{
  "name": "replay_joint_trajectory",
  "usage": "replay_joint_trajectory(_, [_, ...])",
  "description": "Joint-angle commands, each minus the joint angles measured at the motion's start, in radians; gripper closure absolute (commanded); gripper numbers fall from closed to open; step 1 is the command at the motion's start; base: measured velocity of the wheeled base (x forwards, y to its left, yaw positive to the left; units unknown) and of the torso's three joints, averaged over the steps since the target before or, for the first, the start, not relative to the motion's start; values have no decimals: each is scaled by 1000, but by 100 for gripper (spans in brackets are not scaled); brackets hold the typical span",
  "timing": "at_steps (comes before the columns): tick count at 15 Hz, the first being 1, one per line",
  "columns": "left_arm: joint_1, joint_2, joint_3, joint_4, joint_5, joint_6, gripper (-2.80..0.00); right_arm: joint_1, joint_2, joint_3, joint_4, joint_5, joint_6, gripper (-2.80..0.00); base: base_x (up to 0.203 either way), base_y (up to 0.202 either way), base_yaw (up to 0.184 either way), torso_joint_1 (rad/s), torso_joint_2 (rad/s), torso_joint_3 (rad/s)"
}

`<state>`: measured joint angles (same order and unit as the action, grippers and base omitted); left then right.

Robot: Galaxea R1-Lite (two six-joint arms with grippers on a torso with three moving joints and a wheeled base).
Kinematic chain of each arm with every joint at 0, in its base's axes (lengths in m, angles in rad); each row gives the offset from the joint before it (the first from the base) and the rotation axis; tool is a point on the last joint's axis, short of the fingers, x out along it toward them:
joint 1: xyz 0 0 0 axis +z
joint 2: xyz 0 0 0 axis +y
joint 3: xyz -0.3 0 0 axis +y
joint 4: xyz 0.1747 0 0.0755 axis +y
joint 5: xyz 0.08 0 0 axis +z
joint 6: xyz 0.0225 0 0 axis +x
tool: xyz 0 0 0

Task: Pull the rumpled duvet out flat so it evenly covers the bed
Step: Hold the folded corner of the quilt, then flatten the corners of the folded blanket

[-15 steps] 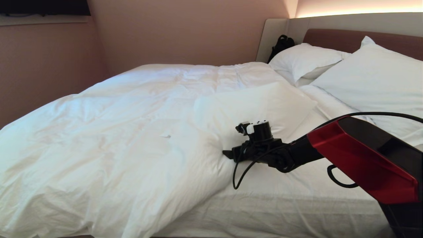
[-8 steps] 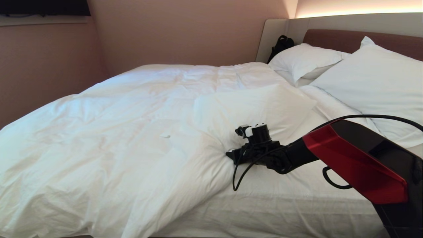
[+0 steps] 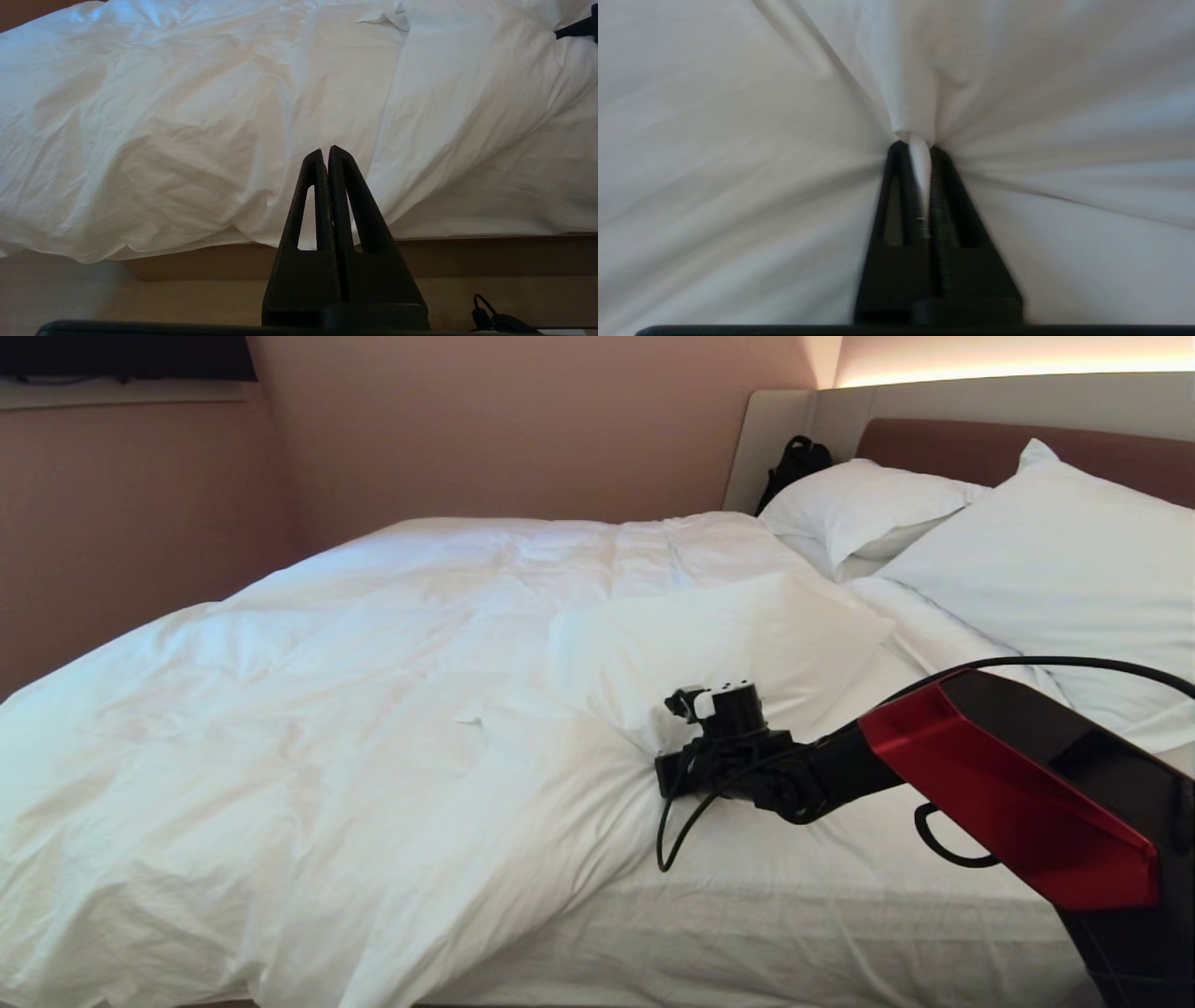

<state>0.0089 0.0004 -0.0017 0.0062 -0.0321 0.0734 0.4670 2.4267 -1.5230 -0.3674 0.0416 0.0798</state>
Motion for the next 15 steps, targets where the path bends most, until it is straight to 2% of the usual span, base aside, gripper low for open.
replay_joint_trajectory(1, [0,0,0,0,0,0,0,-8,-26,0,-5,-2,2,0,0,0,0,0,0,0])
replay_joint_trajectory(6, [0,0,0,0,0,0,0,-19,-107,12,42,-2,13,0,0,0,0,0,0,0])
replay_joint_trajectory(12, [0,0,0,0,0,0,0,-77,-223,14,224,-29,4,0,0,0,0,0,0,0])
replay_joint_trajectory(15, [0,0,0,0,0,0,0,-80,-250,15,311,-31,-14,0,0,0,0,0,0,0])
